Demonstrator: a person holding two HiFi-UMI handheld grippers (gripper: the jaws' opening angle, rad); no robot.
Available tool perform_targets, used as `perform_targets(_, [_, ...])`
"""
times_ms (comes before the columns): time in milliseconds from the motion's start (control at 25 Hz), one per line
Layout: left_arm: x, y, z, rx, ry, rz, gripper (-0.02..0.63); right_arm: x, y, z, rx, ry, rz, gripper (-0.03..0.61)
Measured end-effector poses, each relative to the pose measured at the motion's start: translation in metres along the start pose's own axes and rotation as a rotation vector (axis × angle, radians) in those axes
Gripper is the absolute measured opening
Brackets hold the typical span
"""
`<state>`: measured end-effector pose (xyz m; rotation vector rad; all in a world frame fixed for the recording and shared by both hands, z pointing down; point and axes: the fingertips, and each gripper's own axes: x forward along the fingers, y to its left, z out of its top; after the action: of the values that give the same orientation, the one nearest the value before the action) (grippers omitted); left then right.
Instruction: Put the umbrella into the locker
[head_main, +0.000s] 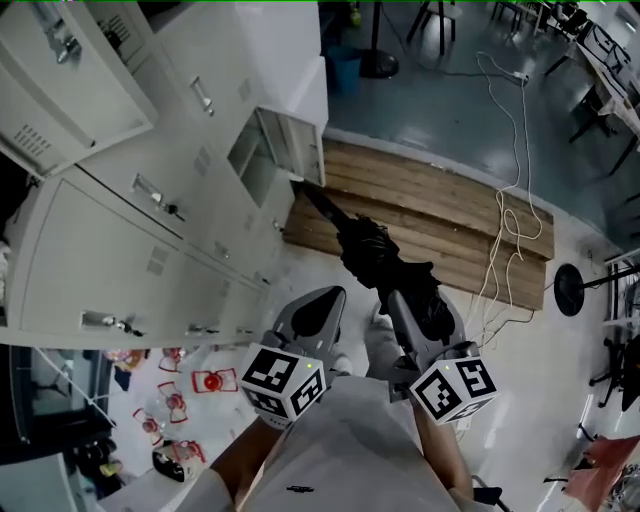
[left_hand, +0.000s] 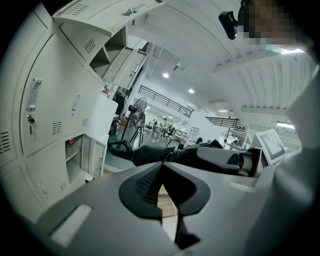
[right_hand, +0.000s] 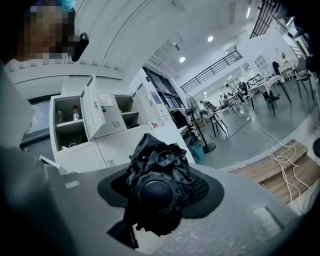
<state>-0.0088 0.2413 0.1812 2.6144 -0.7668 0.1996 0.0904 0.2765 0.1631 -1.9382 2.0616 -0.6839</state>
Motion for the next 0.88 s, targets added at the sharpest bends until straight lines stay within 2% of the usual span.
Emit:
perform_targets(440, [0.037, 0.057, 0.022, -0.036, -0.020, 0.110, 0.018, 0.083, -0.016, 0.008, 0.006, 0.066, 0.087, 0.241])
perform_targets(720, [0.092, 0.097, 0.045, -0.074, -0.007, 0.184, 0.018, 0.156, -0.039, 0.027, 0.018, 0.123, 0.146, 0.241])
perform_targets(880, [0.131, 0.113, 0.065, -0.060, 0.007, 0.212, 0.018, 0.196, -0.055, 0.045, 0.018, 0.159, 0.184, 0.241])
